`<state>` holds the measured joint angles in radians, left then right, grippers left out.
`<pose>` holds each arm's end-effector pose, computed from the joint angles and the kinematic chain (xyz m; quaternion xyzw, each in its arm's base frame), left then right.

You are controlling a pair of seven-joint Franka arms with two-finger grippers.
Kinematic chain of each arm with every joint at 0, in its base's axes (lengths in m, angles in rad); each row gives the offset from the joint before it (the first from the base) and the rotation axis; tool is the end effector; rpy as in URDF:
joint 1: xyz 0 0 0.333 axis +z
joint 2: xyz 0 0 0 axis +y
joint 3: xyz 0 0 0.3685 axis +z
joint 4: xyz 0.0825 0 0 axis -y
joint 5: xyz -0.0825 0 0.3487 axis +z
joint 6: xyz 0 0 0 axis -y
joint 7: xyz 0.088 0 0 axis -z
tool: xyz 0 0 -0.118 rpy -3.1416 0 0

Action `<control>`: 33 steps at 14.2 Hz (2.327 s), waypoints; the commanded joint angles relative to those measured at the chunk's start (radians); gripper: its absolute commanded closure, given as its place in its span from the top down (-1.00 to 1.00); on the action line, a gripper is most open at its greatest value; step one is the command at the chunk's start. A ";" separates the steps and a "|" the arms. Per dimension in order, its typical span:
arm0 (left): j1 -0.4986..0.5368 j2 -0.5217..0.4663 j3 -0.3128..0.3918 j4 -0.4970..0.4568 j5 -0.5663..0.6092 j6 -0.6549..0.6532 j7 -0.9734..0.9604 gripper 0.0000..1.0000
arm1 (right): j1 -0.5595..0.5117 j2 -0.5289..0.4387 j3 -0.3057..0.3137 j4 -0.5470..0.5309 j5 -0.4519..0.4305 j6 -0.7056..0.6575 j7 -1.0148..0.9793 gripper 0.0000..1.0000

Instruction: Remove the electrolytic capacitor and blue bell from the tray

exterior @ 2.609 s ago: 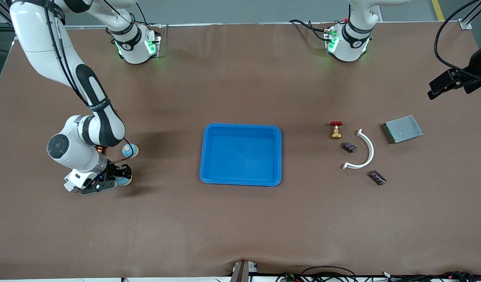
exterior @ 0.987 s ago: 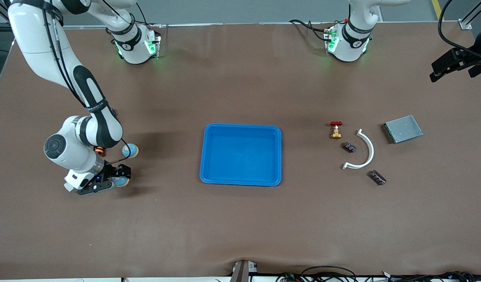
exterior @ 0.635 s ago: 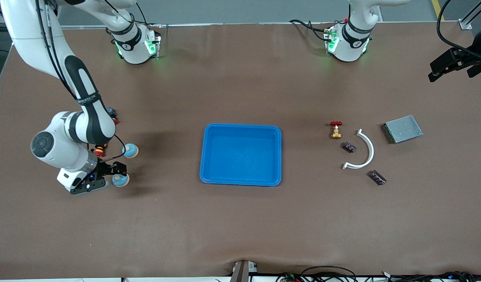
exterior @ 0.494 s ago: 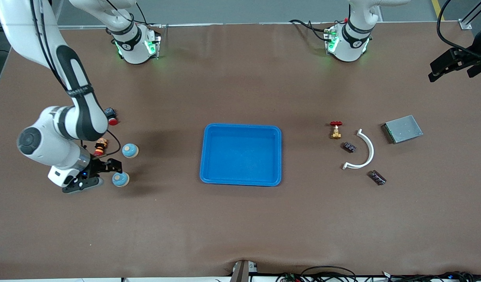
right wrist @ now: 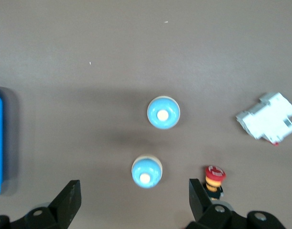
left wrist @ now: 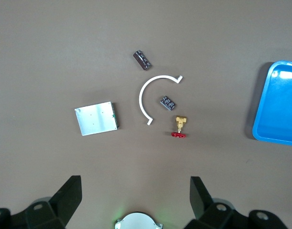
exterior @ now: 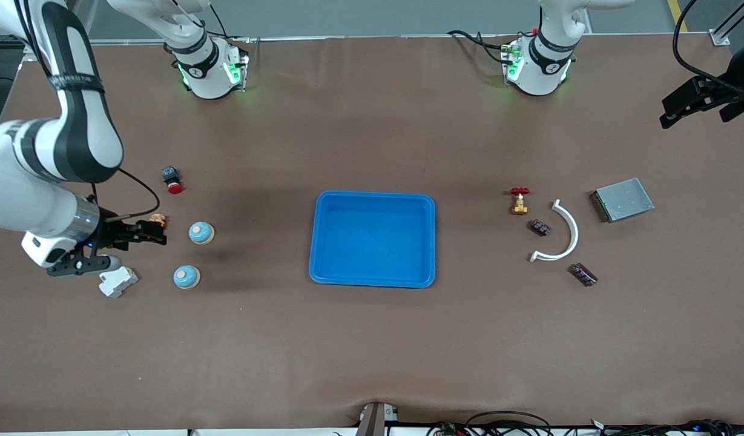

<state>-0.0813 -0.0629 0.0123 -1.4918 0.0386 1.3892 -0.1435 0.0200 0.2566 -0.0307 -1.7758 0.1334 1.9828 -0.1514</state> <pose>0.4752 -0.0275 0.7156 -0.9988 -0.0403 0.0178 0.0207 0.6047 0.0049 0.4654 -0.9972 -0.0424 0.0199 0.0583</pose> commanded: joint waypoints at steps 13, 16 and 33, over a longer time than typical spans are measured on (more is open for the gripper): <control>0.011 -0.006 0.001 0.010 -0.060 -0.002 0.013 1.00 | -0.021 -0.100 0.002 0.355 -0.103 -0.504 0.127 1.00; 0.009 0.012 0.005 0.010 -0.049 -0.001 0.006 1.00 | -0.031 -0.112 0.003 0.355 -0.101 -0.506 0.131 1.00; 0.029 -0.008 0.003 -0.042 -0.046 0.002 -0.001 1.00 | -0.054 -0.158 -0.057 0.354 -0.089 -0.524 0.151 1.00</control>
<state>-0.0524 -0.0661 0.0203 -1.5169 0.0014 1.3844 -0.1455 -0.0320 0.1138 -0.0854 -1.4178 0.0393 1.4691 -0.0120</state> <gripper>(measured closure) 0.000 0.000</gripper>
